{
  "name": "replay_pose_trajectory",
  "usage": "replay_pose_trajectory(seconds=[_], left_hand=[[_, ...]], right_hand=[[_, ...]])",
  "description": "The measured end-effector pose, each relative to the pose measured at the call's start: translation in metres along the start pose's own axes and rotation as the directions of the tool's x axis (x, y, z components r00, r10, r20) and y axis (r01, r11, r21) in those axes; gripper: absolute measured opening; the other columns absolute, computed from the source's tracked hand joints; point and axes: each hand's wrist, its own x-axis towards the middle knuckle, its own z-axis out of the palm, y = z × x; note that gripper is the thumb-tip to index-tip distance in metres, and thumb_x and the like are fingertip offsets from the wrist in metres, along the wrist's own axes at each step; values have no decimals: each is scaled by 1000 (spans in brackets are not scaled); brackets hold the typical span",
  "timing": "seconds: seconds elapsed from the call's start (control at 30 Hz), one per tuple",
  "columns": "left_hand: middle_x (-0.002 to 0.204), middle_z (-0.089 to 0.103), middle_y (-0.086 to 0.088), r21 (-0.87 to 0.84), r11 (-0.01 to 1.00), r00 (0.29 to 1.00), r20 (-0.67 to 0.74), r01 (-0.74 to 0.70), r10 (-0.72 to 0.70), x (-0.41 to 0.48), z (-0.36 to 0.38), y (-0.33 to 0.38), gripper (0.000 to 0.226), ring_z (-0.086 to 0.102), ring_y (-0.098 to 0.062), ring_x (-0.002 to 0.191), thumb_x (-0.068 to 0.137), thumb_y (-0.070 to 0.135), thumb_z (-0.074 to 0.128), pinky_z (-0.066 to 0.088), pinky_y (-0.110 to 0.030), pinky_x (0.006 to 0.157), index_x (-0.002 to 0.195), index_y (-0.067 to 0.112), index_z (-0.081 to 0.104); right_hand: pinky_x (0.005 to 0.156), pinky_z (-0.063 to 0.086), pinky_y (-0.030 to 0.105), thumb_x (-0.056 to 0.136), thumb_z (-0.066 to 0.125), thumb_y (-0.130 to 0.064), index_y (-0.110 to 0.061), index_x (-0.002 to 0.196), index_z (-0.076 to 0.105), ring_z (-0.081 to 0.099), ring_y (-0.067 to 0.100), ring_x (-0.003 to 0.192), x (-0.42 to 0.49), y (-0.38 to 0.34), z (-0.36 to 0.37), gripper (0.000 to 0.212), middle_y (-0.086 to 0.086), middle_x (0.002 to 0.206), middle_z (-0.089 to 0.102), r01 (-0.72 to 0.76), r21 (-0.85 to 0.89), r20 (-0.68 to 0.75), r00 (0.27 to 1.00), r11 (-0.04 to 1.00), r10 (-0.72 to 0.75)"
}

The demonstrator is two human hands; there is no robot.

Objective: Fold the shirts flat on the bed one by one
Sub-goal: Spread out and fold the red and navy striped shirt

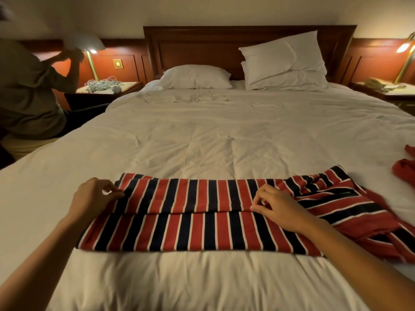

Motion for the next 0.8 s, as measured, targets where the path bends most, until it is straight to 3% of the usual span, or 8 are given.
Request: replay_pose_trajectory(seconds=[0.1, 0.2, 0.27, 0.4, 0.47, 0.53, 0.7, 0.8], left_hand=[[117, 59, -15, 187, 980, 994, -88, 74, -58, -4, 12, 16, 36, 52, -38, 108, 90, 52, 64, 41, -53, 93, 101, 19, 68], [128, 57, -14, 158, 984, 981, -163, -78, 104, 0, 27, 51, 41, 50, -36, 116, 94, 52, 58, 39, -52, 97, 112, 17, 65], [144, 50, -9, 76, 972, 974, -27, -220, 223, 4, 41, 77, 49, 46, -31, 130, 97, 54, 51, 38, -48, 107, 130, 20, 59], [167, 12, 1, 172, 936, 891, 397, -307, 219, 6, 81, 78, 68, 8, -21, 154, 100, 63, 23, 9, -44, 125, 159, 30, 19], [168, -7, 3, 296, 893, 864, 473, -340, 172, 5, 93, 58, 67, -11, -24, 154, 98, 65, 9, 2, -47, 125, 159, 38, 3], [166, -16, 5, 307, 917, 896, 432, -254, 103, 8, 94, 45, 77, -19, -26, 152, 87, 77, -7, -5, -49, 124, 157, 43, -3], [164, -25, 1, 361, 918, 926, 378, -165, 18, 16, 98, 41, 88, -24, -33, 149, 74, 82, -8, -12, -56, 120, 154, 46, -15], [163, -26, 1, 389, 913, 910, 411, -125, -50, 23, 101, 43, 95, -23, -34, 149, 69, 86, -10, -11, -59, 120, 154, 45, -14]], right_hand=[[89, 49, 26, 93, 52, -54, -38, 96, 62, 55, -2, 93, 12, -6, 7, 19, -23, 108, 52, -25, 70, -120, 992, 997, 33], [107, 42, 38, 99, 40, -53, -32, 129, 56, 51, 11, 121, 39, -11, 18, 41, -8, 136, 50, -124, 3, -186, 975, 992, 122], [120, 24, 44, 101, 31, -57, -30, 151, 35, 25, 20, 147, 51, -11, 31, 57, 0, 159, 29, -247, -66, -86, 967, 967, 241], [124, -2, 47, 98, 15, -67, -37, 158, 1, -9, 25, 153, 51, -3, 62, 68, 0, 167, -6, -311, -182, 21, 947, 933, 320], [122, -7, 45, 95, 10, -71, -37, 156, -8, -15, 25, 152, 50, 0, 66, 72, 4, 166, -13, -320, -207, 29, 943, 925, 332], [121, -9, 44, 93, 7, -73, -33, 155, -14, -18, 27, 151, 51, -1, 65, 77, 9, 164, -17, -331, -230, 45, 936, 915, 350], [123, 4, 44, 96, 13, -70, -24, 159, -4, -4, 28, 153, 43, -4, 45, 80, 13, 165, -6, -272, -241, 162, 935, 931, 315], [116, 32, 44, 99, 30, -63, -25, 150, 40, 37, 24, 143, 32, 13, 4, 64, 5, 156, 39, -212, -120, 219, 947, 970, 234]])
